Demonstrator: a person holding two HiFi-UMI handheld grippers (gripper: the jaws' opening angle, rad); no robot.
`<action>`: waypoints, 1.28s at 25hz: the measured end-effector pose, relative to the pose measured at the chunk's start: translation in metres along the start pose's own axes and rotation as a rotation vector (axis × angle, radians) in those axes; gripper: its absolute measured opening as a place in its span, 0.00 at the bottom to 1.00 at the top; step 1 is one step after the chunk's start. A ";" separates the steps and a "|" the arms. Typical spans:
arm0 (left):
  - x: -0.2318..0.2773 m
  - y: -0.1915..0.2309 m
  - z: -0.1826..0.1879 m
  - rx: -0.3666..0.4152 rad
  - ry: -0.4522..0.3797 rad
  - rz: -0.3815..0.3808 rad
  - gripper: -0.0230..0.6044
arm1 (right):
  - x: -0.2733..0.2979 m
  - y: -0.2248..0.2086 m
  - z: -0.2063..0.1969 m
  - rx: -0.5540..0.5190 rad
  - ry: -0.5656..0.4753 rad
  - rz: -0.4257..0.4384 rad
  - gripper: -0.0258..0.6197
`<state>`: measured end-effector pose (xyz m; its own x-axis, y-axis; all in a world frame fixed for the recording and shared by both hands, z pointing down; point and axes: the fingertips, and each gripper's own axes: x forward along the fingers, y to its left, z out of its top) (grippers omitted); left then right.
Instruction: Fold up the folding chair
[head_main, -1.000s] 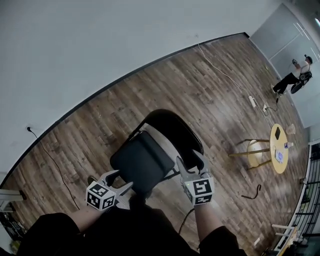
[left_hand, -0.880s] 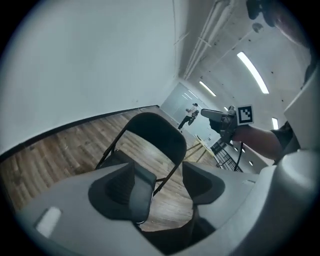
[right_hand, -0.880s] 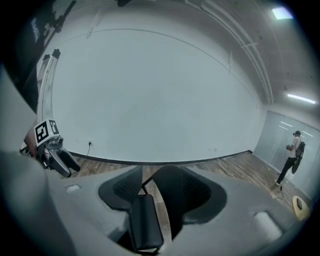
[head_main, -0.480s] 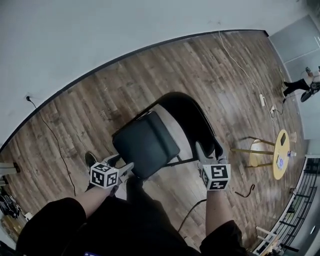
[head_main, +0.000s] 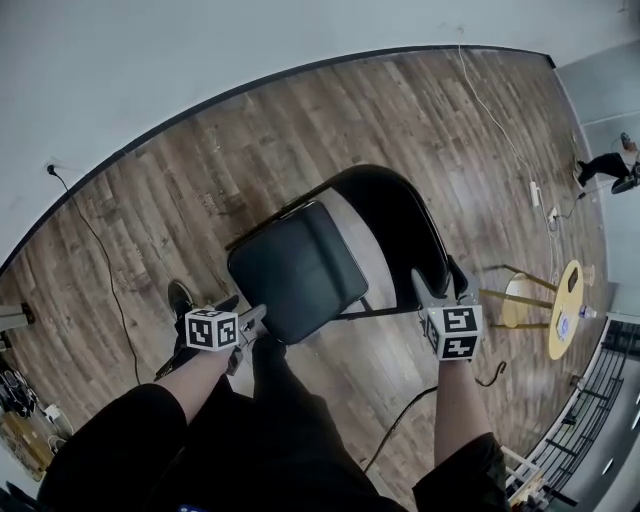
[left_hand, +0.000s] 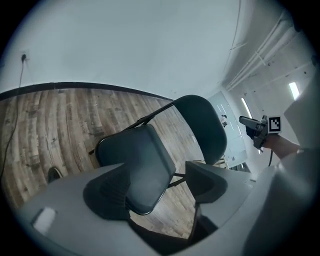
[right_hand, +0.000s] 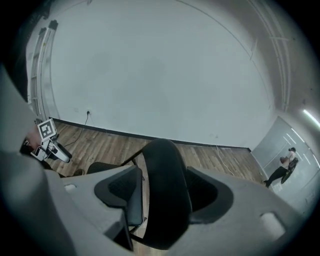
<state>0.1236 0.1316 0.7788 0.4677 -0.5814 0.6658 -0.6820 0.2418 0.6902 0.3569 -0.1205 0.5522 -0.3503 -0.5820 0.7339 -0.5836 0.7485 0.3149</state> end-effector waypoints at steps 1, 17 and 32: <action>0.005 0.006 -0.002 -0.012 0.003 0.008 0.58 | 0.003 -0.003 -0.004 -0.012 0.018 0.001 0.51; 0.064 0.065 -0.056 -0.212 0.050 0.072 0.60 | 0.066 -0.045 -0.052 -0.083 0.239 0.090 0.57; 0.117 0.109 -0.096 -0.303 0.070 0.110 0.62 | 0.094 -0.057 -0.063 -0.121 0.312 0.130 0.59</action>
<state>0.1582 0.1643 0.9595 0.4449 -0.4870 0.7516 -0.5371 0.5265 0.6591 0.4035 -0.1980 0.6410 -0.1647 -0.3680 0.9151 -0.4508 0.8533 0.2620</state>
